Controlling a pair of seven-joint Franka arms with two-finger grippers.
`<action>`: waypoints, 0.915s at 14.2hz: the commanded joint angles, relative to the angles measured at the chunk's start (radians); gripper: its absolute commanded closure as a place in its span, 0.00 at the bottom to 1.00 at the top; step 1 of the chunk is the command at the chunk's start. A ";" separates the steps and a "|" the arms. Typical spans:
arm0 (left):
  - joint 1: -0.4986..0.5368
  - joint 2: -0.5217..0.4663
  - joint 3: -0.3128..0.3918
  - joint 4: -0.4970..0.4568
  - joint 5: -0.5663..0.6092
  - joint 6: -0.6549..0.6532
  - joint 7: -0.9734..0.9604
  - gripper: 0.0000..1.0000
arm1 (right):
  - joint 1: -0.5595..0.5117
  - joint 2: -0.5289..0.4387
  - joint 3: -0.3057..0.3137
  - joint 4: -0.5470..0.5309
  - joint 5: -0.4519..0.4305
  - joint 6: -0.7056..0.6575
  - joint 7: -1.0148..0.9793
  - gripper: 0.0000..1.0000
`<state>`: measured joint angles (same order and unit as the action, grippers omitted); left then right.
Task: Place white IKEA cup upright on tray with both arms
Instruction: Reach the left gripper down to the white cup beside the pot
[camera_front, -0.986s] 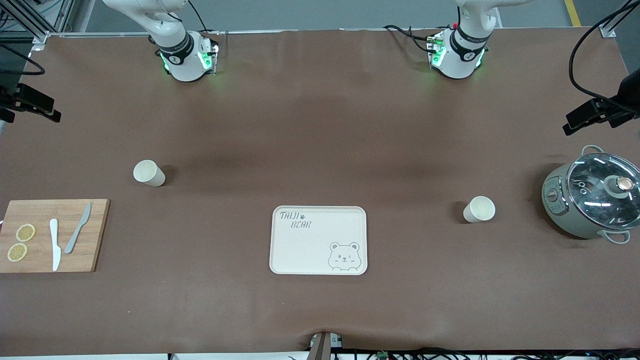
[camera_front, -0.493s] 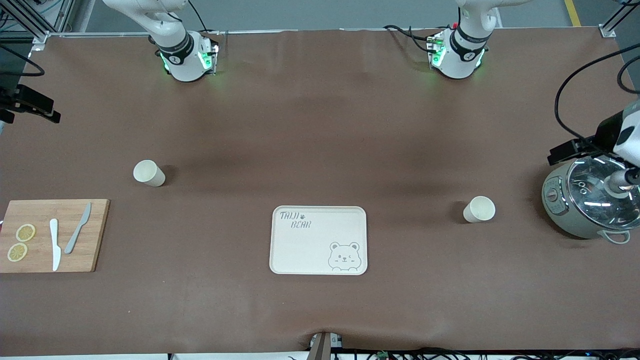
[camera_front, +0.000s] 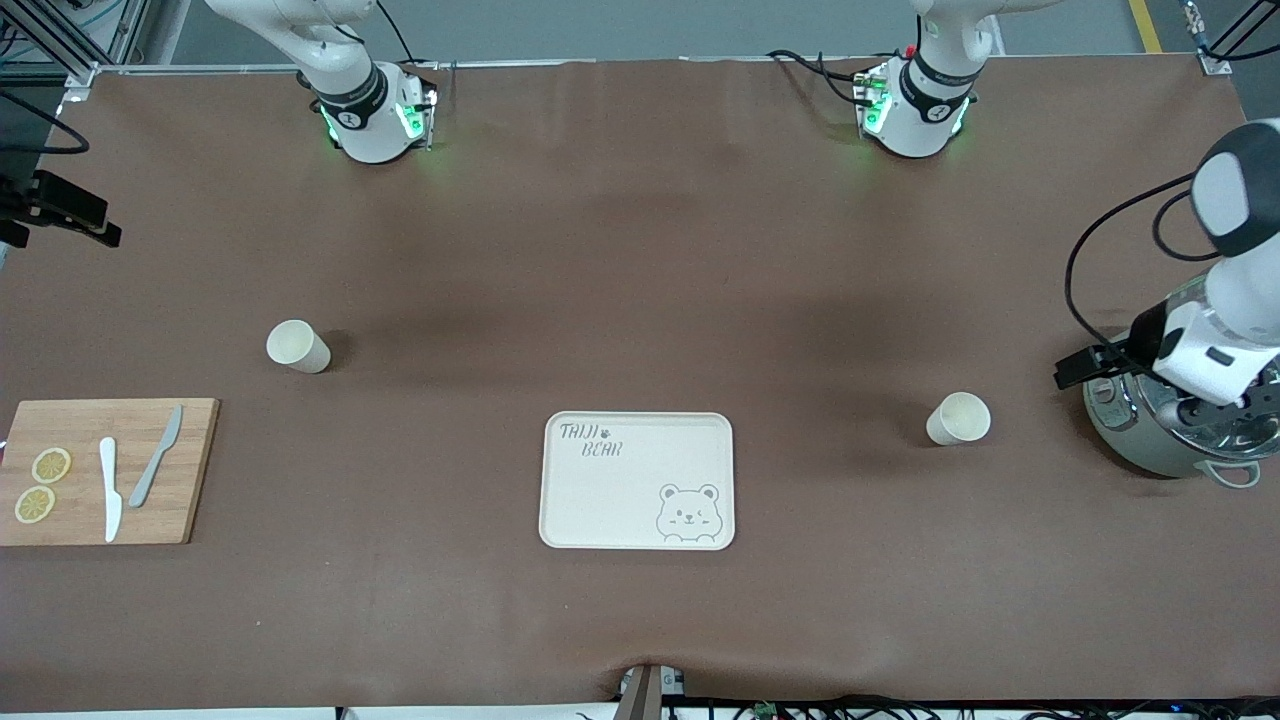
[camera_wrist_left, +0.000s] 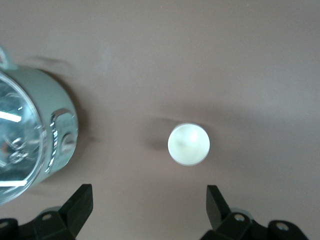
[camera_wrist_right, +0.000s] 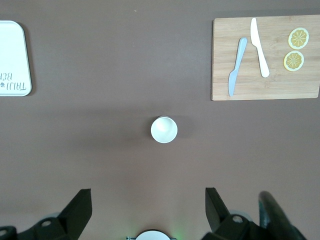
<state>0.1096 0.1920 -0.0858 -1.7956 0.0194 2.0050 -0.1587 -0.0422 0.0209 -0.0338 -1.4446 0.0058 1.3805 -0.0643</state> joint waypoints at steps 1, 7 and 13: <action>0.004 0.003 -0.014 -0.131 -0.012 0.170 0.008 0.00 | -0.016 0.010 0.008 0.009 0.005 0.005 -0.002 0.00; -0.013 0.111 -0.014 -0.234 -0.012 0.385 0.005 0.08 | -0.015 0.063 0.008 0.026 -0.004 0.018 -0.002 0.00; -0.016 0.219 -0.014 -0.231 -0.012 0.442 0.013 0.34 | -0.018 0.148 0.006 0.029 -0.061 0.026 -0.006 0.00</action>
<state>0.0954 0.3895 -0.0990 -2.0279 0.0194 2.4234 -0.1587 -0.0464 0.1336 -0.0363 -1.4430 -0.0221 1.4086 -0.0643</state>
